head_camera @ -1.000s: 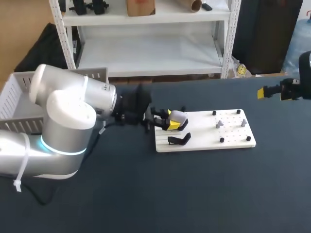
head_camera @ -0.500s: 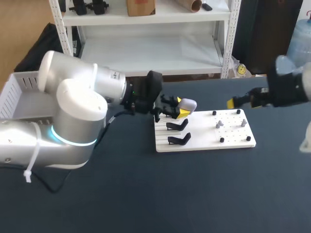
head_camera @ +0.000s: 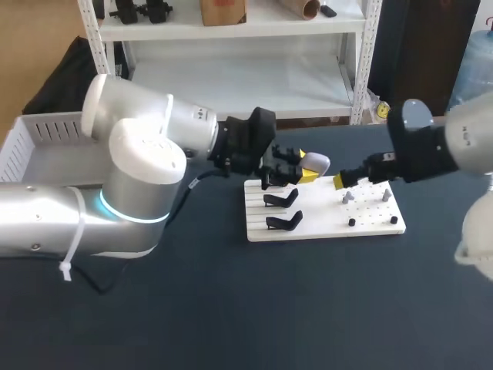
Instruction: Pick up each earbud case from the left stands, insert the matching earbuds, close the lid, and place the case in the box.
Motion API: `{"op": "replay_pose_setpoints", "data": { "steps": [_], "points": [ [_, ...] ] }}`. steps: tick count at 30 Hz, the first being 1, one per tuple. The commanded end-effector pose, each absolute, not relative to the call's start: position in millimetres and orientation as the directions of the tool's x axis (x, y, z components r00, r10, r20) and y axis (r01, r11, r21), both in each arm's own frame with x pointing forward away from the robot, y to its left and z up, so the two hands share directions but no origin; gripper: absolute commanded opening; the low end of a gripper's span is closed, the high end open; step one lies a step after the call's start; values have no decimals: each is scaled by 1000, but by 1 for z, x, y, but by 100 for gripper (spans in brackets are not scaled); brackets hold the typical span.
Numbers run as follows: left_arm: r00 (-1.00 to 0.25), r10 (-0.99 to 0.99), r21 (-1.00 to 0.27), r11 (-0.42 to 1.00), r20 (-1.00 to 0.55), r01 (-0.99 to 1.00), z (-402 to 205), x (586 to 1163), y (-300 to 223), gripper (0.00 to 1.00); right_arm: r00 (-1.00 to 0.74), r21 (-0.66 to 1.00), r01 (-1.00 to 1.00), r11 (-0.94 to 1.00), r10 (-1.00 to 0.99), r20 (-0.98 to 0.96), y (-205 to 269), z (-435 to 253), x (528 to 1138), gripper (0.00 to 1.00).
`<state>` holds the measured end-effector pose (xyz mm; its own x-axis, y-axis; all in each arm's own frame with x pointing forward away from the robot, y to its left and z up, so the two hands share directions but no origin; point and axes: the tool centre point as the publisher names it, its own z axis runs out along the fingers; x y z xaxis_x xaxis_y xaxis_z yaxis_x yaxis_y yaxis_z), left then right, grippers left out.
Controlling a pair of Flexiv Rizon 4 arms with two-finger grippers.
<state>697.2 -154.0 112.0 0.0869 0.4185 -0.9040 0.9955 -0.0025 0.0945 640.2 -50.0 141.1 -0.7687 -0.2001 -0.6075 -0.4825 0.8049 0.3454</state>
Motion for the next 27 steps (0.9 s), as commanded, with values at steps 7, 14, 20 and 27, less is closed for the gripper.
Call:
{"op": "replay_pose_setpoints", "data": {
  "steps": [7,14,20,27],
  "points": [
    [123,405,117,-41,-906,992,116,683,-165,0,-775,346,-486,803,-213,-595,-39,133,654,100],
    [130,400,127,-35,-907,991,117,676,-160,0,-777,340,-480,809,-212,-593,-42,134,661,100],
    [140,390,137,-37,-910,990,119,670,-158,0,-781,336,-467,818,-204,-590,-46,133,665,100],
    [151,383,144,-47,-911,988,119,667,-160,0,-779,333,-464,821,-198,-595,-47,137,666,100]
  ]
}}
